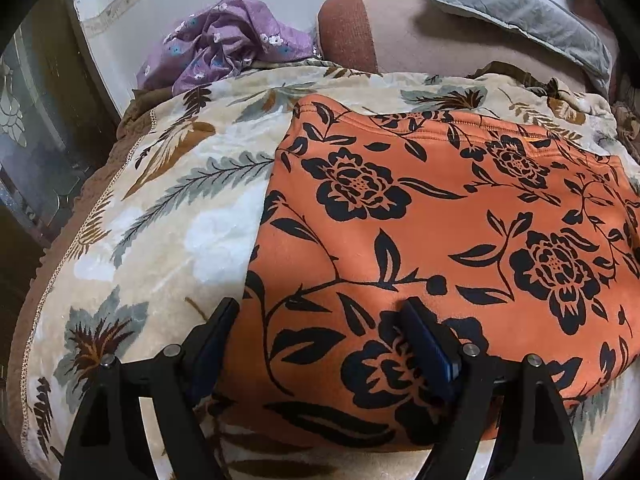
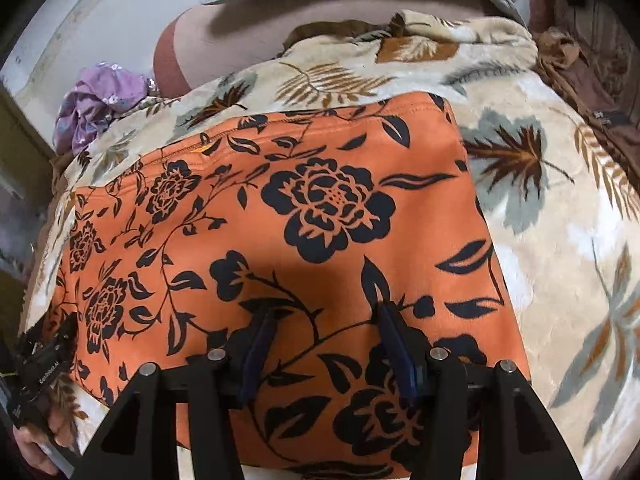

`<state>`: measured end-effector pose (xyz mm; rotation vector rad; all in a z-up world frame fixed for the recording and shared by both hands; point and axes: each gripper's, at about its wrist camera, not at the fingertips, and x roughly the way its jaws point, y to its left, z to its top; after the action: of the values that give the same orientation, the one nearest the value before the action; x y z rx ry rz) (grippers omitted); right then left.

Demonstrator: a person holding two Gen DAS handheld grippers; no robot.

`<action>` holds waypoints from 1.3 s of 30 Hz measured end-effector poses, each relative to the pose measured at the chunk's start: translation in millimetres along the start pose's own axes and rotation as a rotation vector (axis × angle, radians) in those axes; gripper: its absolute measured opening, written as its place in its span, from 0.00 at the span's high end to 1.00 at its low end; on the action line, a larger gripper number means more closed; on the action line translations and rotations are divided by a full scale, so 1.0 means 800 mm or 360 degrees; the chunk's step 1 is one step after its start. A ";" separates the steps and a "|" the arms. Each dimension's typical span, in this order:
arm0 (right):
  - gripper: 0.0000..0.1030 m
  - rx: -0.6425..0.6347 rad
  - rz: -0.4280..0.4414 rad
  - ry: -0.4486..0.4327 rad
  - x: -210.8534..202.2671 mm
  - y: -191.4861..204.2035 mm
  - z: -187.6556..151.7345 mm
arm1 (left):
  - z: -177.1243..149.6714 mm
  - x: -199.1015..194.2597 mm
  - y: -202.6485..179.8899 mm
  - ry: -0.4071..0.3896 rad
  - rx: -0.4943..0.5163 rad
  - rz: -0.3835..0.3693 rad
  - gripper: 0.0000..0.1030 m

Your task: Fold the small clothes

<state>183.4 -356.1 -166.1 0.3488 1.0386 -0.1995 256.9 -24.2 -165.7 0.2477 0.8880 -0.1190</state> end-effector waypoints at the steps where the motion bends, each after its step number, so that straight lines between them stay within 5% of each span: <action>1: 0.44 0.0007 0.0007 -0.0009 -0.002 -0.001 0.000 | 0.000 0.000 0.000 0.0000 0.0001 0.0000 0.19; 12: 0.44 -0.0039 0.0244 -0.0044 -0.024 0.032 -0.011 | -0.001 -0.001 -0.004 0.0003 0.0020 0.0033 0.19; 17: 0.43 -0.0157 0.0159 0.0010 -0.002 0.048 -0.025 | -0.002 -0.001 -0.006 -0.0005 0.0033 0.0049 0.19; 30: 0.44 -0.0175 0.0289 -0.0112 -0.041 0.048 -0.032 | -0.010 -0.011 -0.006 -0.0034 -0.0002 0.0068 0.19; 39: 0.43 -0.0165 0.0247 0.0040 -0.009 0.050 -0.042 | -0.021 -0.031 -0.016 -0.0088 0.0017 0.0074 0.19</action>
<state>166.2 -306.4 -167.7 0.3371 1.0372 -0.0019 226.3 -32.5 -158.5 0.2739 0.8263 -0.0870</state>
